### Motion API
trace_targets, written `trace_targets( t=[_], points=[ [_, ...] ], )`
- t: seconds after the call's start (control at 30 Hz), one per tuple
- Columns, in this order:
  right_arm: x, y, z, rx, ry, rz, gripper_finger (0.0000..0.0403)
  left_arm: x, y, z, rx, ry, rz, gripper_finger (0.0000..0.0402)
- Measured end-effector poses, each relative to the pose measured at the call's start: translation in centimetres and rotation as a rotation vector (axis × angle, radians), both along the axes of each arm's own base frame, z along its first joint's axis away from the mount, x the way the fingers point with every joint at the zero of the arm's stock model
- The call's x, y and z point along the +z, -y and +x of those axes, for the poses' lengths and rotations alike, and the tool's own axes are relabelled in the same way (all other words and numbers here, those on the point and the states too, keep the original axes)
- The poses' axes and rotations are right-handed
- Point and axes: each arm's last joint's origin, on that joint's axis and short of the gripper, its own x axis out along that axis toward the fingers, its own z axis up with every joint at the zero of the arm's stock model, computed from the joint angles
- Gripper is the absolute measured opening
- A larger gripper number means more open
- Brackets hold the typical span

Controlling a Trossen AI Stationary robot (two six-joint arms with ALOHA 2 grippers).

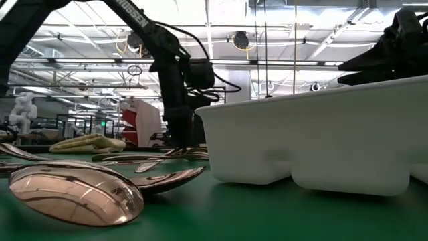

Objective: Sort silverware
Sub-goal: Put the gold table knife into the white cutlery tray

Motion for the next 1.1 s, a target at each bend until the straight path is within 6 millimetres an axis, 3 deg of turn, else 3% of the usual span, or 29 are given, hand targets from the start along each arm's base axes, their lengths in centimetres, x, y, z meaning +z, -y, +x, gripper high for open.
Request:
trace_targets(
  t=[0.17, 0.33, 0.7, 0.93, 1.1],
  points=[
    [0.0, 0.0, 0.0, -0.002, 0.012, 0.026, 0.0153, -1.1, -0.2, 0.3, 0.007, -0.019, 0.007, 0.0164],
    [0.0, 0.0, 0.0, -0.002, 0.013, 0.026, 0.0153, -1.2, -0.1, 0.1, 0.006, -0.043, -0.012, 0.0049],
    [0.0, 0.0, 0.0, -0.009, 0.012, 0.024, 0.0153, 1.0, 0.4, -0.7, 0.102, -0.02, -0.031, 0.0048],
    [0.0, 0.0, 0.0, -0.012, 0.008, 0.023, 0.0153, 5.6, 1.8, -1.1, 0.25, 0.136, -0.09, 0.0048],
    [-0.1, 0.0, 0.0, -0.019, 0.026, 0.067, 0.0153, 9.9, 5.2, -0.7, 0.361, 0.327, -0.277, 0.0048]
  ],
)
